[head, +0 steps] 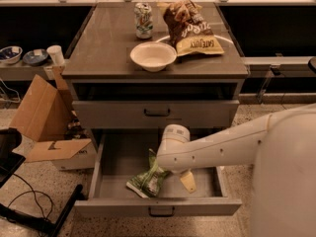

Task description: Pick green jalapeno chip bag from middle drawer and place on counter

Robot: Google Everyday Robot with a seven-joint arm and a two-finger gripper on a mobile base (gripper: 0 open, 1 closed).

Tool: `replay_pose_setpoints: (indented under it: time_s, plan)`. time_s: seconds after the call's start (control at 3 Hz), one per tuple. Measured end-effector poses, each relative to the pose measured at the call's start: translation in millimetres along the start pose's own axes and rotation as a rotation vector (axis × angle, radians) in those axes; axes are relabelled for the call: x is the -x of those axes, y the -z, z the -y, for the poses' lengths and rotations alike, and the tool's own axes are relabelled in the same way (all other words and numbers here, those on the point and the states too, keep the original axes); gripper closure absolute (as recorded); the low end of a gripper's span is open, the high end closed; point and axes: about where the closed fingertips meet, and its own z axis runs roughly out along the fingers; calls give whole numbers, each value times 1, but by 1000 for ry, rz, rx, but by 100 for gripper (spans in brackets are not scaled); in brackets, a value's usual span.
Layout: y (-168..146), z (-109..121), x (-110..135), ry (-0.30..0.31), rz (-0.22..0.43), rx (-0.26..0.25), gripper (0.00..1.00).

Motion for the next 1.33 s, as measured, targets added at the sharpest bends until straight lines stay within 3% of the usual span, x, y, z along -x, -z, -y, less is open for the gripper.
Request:
replay_pose_setpoints:
  time_s: [0.33,0.67,1.0,1.33]
  plan:
    - [-42,22,39,89,69,10,0]
    - [-75,31,71,126,143,23,0]
    - [-86,43,93,160,191,3,14]
    - [-88,51,99,148,211,-3,37]
